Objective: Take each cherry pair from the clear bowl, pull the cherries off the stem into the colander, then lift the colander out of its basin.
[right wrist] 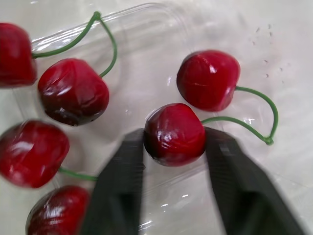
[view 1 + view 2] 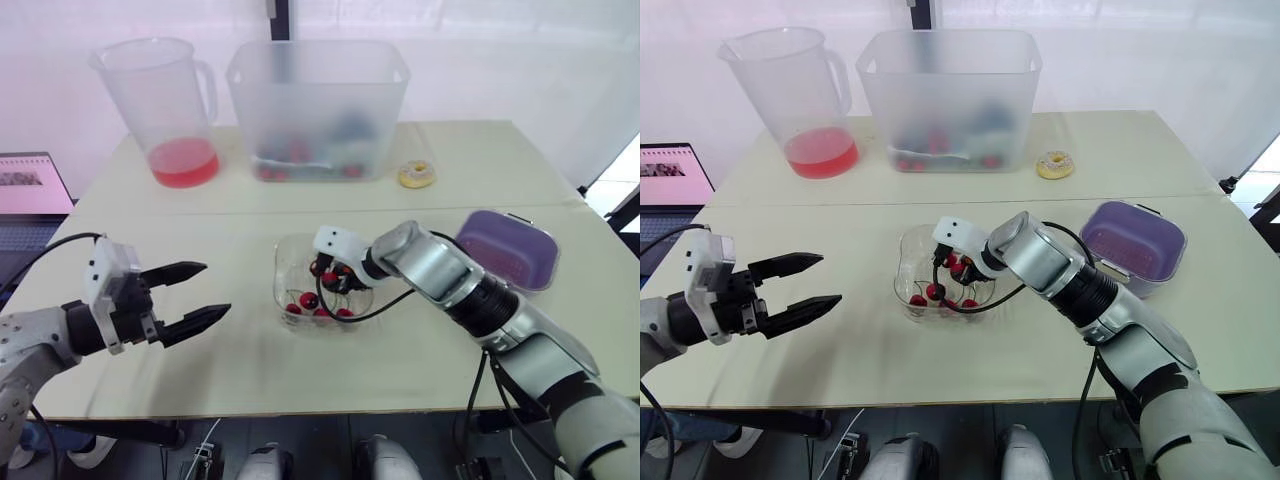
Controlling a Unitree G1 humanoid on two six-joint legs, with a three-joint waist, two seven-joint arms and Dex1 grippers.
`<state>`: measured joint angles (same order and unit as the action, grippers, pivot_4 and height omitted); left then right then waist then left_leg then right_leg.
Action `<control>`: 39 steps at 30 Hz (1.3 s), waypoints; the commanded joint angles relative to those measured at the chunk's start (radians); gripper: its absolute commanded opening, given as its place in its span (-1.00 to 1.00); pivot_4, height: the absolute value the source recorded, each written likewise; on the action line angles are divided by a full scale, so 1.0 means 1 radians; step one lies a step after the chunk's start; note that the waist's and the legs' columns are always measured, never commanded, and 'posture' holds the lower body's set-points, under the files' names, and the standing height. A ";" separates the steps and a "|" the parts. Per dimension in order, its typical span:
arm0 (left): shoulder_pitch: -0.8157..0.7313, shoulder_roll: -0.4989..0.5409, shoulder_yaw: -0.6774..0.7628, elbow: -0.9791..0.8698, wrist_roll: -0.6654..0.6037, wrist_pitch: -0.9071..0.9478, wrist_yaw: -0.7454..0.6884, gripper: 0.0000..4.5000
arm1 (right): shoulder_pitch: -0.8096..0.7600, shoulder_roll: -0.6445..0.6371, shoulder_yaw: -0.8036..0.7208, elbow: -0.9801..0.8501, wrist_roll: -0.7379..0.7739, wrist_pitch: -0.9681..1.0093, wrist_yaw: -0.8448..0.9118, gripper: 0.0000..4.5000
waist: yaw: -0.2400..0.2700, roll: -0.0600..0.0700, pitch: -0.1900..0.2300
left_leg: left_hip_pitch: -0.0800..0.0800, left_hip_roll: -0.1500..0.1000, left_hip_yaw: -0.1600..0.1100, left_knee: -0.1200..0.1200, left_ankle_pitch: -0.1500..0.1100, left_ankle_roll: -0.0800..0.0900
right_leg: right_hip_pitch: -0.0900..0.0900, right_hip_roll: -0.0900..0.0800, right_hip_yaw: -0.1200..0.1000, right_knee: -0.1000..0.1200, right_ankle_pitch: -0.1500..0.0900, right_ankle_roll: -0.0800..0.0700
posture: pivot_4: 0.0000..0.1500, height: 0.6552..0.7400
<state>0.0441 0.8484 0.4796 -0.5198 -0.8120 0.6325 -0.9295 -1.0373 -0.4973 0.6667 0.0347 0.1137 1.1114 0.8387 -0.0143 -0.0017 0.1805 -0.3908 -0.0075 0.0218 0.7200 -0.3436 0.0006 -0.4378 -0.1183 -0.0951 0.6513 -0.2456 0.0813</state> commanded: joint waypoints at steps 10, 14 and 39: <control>-0.099 -0.031 -0.043 0.041 -0.022 -0.020 0.049 1.00 | -0.042 -0.185 -0.089 -0.289 0.037 -0.189 0.232 -0.32 | 0.001 0.000 0.000 | 0.000 0.000 0.000 0.000 0.000 0.000 | 0.000 0.000 0.000 0.000 0.000 0.000 | 1.00 -0.21; -0.222 -0.072 -0.068 0.099 -0.075 0.023 0.107 1.00 | 0.011 -0.229 -0.173 -0.377 -0.008 -0.472 0.229 -0.32 | 0.002 0.000 0.000 | 0.000 0.000 0.000 0.000 0.000 0.000 | 0.000 0.000 0.000 0.000 0.000 0.000 | 1.00 -0.21; -0.881 -0.322 -0.366 0.462 -0.123 0.296 0.299 1.00 | 0.013 -0.236 -0.243 -0.030 -0.572 -1.593 -0.080 -0.32 | 0.001 -0.001 0.000 | 0.000 0.000 0.000 0.001 0.001 -0.001 | 0.002 0.000 0.000 -0.001 0.000 0.000 | 1.00 -0.21</control>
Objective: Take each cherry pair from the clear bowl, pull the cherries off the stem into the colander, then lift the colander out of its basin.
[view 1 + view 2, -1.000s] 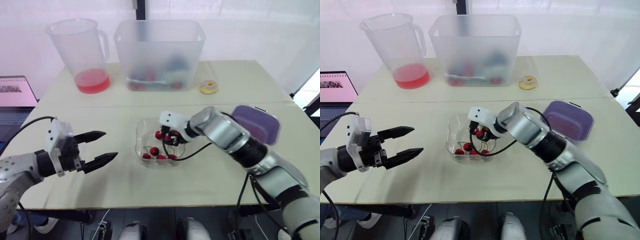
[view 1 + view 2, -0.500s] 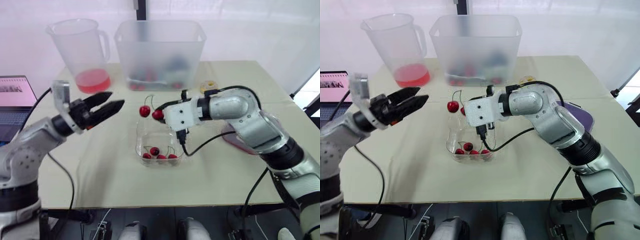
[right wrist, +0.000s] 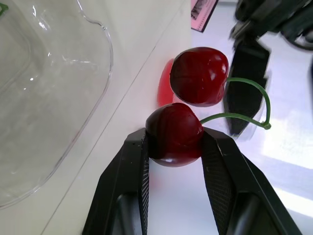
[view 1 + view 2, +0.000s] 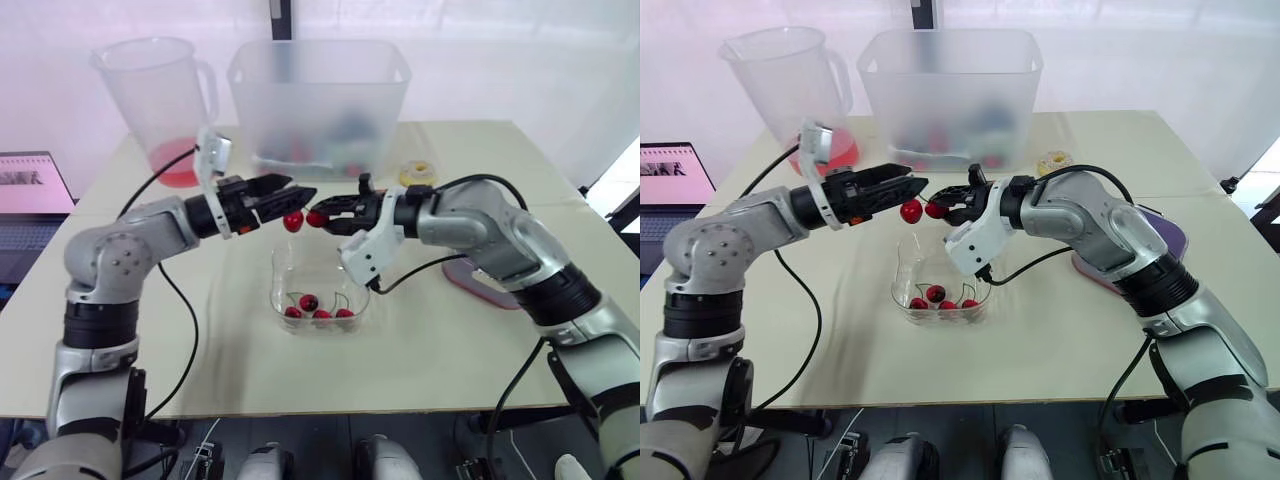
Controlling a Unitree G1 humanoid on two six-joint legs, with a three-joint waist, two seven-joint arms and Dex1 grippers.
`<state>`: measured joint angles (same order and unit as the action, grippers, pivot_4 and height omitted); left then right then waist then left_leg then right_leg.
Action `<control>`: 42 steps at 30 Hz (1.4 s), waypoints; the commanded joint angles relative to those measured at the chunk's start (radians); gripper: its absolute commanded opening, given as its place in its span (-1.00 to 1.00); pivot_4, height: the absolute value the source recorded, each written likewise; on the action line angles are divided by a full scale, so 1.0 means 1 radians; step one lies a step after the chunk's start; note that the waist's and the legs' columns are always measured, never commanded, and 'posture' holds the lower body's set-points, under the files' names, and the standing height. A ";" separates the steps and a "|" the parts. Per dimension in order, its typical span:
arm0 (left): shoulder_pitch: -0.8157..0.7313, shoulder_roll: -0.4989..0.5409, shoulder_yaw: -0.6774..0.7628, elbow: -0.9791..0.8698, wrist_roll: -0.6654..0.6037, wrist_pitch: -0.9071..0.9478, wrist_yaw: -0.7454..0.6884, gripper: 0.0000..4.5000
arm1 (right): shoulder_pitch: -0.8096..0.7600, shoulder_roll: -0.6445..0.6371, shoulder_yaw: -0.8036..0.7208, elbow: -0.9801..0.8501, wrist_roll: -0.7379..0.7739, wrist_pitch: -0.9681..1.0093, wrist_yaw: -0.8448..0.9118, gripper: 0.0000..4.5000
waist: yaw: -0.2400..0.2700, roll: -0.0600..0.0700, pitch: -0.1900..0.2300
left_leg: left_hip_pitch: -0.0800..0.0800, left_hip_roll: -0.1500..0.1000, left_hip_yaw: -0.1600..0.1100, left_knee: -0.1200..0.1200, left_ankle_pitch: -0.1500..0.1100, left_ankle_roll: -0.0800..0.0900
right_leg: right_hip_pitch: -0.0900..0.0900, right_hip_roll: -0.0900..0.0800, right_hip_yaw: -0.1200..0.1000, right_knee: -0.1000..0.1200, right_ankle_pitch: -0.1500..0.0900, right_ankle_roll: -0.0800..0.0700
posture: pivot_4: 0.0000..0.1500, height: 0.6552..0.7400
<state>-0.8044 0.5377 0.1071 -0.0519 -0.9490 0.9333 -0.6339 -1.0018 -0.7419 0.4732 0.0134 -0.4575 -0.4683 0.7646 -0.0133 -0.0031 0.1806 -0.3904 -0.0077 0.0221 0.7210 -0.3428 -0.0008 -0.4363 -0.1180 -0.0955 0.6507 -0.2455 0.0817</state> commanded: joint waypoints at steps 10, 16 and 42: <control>-0.046 -0.041 0.019 -0.038 0.008 0.034 0.010 -0.79 | -0.004 0.022 -0.067 -0.010 0.006 -0.022 0.026 -0.35 | 0.001 0.000 0.000 | 0.000 0.000 0.000 0.000 0.000 0.000 | 0.000 0.000 0.000 0.000 0.000 0.000 | 1.00 -0.21; -0.036 -0.027 0.044 -0.038 0.012 0.042 0.010 -0.98 | -0.003 0.022 -0.064 0.009 0.003 -0.039 0.037 -0.35 | 0.000 0.000 0.000 | 0.000 0.000 0.000 0.001 0.000 0.000 | 0.000 0.000 0.000 0.000 0.000 0.000 | 1.00 -0.21; -0.036 -0.007 0.044 -0.031 0.036 0.070 -0.021 -0.97 | 0.014 0.049 -0.080 0.032 0.024 -0.040 0.067 -0.35 | 0.000 0.000 0.000 | 0.000 0.000 0.000 0.001 0.000 0.000 | 0.000 0.000 0.000 0.000 0.000 0.000 | 1.00 -0.21</control>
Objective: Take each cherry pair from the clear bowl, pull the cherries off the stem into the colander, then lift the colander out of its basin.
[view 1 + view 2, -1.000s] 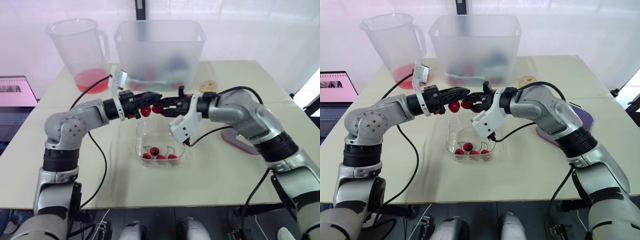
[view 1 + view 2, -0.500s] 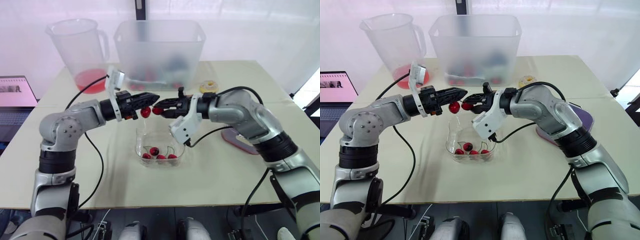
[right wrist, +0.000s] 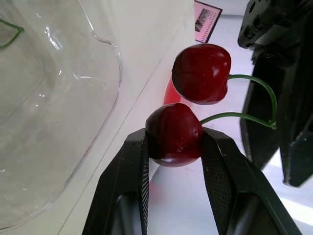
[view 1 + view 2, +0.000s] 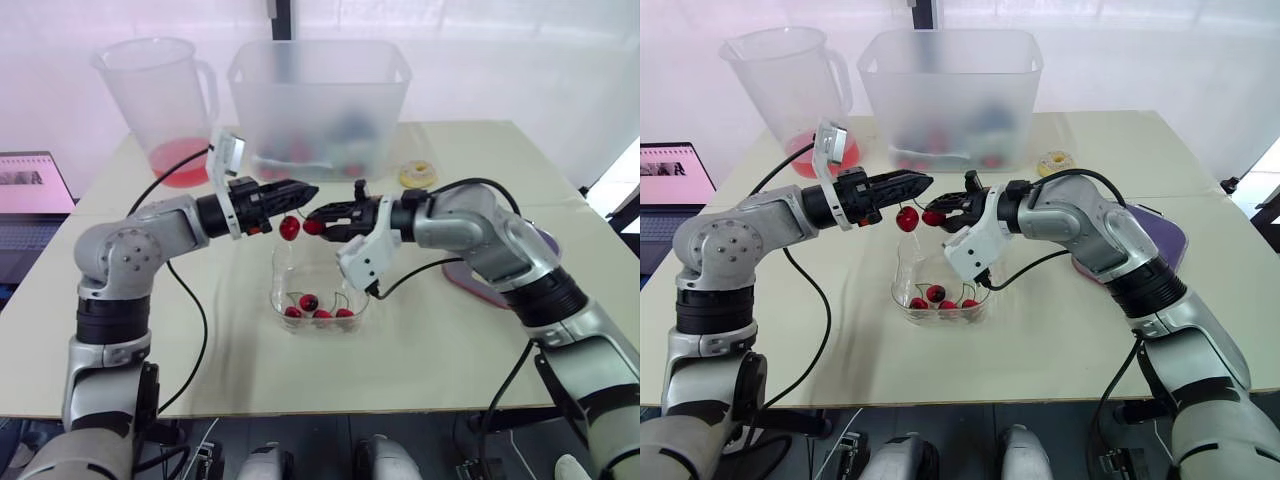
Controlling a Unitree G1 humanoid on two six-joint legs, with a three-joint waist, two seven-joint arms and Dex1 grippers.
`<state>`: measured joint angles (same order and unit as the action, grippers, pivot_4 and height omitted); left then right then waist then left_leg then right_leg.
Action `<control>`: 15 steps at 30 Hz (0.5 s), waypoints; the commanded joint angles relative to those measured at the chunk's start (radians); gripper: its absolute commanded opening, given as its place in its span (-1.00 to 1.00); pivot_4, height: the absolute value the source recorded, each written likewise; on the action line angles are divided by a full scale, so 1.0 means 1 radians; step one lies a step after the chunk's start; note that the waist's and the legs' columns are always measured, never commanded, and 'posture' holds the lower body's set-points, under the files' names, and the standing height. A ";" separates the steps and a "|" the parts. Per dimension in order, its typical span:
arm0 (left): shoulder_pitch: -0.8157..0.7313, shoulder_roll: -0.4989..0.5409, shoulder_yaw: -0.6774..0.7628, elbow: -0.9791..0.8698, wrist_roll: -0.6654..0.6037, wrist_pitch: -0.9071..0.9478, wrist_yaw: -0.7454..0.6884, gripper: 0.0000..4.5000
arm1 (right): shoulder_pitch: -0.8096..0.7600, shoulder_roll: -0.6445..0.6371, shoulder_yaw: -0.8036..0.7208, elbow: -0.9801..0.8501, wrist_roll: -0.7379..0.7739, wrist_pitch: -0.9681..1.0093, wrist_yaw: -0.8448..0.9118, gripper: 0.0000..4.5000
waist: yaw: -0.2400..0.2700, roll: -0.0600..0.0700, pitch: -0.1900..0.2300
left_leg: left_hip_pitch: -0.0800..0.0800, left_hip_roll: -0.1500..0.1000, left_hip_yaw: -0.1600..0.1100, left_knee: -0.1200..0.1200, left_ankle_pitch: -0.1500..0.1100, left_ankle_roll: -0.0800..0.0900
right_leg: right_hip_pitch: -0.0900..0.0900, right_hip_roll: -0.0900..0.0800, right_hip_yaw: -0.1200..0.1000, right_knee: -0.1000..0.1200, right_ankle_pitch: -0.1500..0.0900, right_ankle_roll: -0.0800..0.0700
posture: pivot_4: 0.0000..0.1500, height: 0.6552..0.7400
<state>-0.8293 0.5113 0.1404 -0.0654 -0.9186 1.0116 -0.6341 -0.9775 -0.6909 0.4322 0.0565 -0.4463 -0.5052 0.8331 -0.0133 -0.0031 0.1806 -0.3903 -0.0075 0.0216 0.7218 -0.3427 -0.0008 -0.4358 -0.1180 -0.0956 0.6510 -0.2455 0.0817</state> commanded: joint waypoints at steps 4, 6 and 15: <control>0.002 0.040 0.003 -0.014 0.024 -0.003 -0.037 -0.97 | -0.007 0.002 -0.048 -0.020 0.042 0.021 0.023 -0.35 | 0.000 0.000 0.000 | 0.000 0.000 0.000 0.000 0.000 0.000 | 0.000 0.000 0.000 0.000 0.000 0.000 | 1.00 -0.21; 0.007 0.042 0.007 -0.011 0.025 -0.004 -0.041 -0.97 | -0.005 0.004 -0.051 -0.026 0.051 0.029 0.032 -0.35 | 0.001 0.000 0.000 | 0.000 0.000 0.000 0.000 0.000 0.000 | 0.000 0.000 0.000 0.000 0.000 0.000 | 1.00 -0.21; -0.001 0.044 0.026 -0.007 0.024 -0.023 -0.067 -1.00 | 0.038 0.008 -0.096 -0.100 0.246 0.181 0.163 0.08 | 0.001 0.000 0.000 | 0.000 0.000 -0.001 0.000 0.000 0.000 | 0.001 0.000 0.000 0.000 0.000 0.000 | 1.00 -0.21</control>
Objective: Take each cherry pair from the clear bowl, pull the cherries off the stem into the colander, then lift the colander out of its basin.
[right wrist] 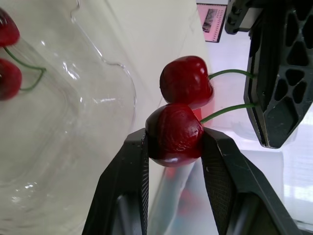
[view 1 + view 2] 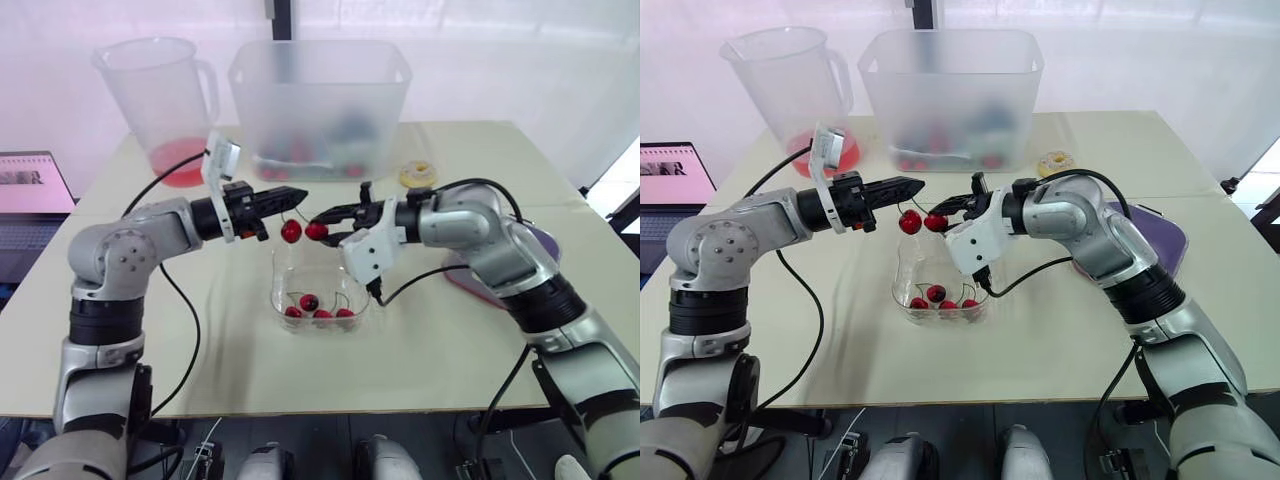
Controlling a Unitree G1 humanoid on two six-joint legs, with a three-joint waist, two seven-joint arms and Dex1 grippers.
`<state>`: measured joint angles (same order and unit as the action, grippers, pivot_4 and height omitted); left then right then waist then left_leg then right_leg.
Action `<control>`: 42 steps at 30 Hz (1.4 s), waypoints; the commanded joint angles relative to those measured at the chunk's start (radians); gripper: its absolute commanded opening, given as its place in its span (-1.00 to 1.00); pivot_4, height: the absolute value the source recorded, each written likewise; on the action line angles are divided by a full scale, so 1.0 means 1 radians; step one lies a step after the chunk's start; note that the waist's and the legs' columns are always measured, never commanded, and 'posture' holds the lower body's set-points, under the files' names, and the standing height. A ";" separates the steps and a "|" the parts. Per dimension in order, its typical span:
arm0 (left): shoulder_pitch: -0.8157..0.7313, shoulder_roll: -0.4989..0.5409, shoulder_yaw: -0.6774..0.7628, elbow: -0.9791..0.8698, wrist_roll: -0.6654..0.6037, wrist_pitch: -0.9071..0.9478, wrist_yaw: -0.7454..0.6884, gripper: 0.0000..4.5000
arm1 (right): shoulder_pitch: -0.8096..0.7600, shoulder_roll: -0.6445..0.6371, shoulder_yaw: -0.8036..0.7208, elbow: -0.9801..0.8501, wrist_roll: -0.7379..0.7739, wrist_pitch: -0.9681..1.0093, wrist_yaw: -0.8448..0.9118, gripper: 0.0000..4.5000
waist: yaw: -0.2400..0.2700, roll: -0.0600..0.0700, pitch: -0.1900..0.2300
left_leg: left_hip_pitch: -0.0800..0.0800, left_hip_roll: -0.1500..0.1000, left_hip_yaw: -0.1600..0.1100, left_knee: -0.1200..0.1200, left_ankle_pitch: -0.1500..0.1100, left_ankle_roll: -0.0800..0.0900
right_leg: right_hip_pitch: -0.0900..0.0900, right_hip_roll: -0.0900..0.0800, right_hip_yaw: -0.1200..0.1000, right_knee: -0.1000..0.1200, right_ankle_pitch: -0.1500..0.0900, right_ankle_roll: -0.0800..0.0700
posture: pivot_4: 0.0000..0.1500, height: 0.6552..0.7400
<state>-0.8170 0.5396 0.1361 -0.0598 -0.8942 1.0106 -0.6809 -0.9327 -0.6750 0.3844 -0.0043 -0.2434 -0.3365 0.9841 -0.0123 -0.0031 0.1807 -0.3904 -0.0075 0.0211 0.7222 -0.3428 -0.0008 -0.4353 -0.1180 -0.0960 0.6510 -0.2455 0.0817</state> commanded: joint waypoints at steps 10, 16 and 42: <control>-0.015 0.058 -0.010 0.012 0.025 -0.082 -0.193 -1.00 | 0.048 -0.050 -0.245 -0.160 0.531 0.686 0.173 0.99 | 0.002 0.000 0.000 | 0.000 0.000 -0.001 0.001 0.000 0.000 | 0.001 0.000 -0.001 0.000 0.000 0.000 | 1.00 -0.21; -0.043 0.066 -0.038 0.027 0.029 -0.090 -0.299 -1.00 | -0.068 0.044 -0.457 -0.105 1.148 1.469 0.126 0.99 | 0.001 0.001 0.001 | 0.000 0.000 -0.001 0.001 0.000 0.000 | 0.001 0.000 -0.001 0.000 0.000 0.000 | 1.00 -0.21; -0.014 0.032 -0.043 -0.028 0.035 -0.086 -0.266 -1.00 | -0.118 0.083 -0.221 0.032 0.896 1.371 0.121 0.42 | 0.001 0.001 0.000 | 0.000 -0.001 -0.001 0.000 0.000 0.000 | 0.001 0.000 -0.001 0.000 0.000 0.000 | 1.00 -0.21</control>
<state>-0.8282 0.5714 0.0726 -0.0526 -0.8467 0.9335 -0.9469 -1.0226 -0.5927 0.1867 0.0327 0.6507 1.0526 1.0992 -0.0110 -0.0022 0.1810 -0.3903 -0.0082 0.0200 0.7217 -0.3429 -0.0005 -0.4345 -0.1185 -0.0973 0.6509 -0.2454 0.0816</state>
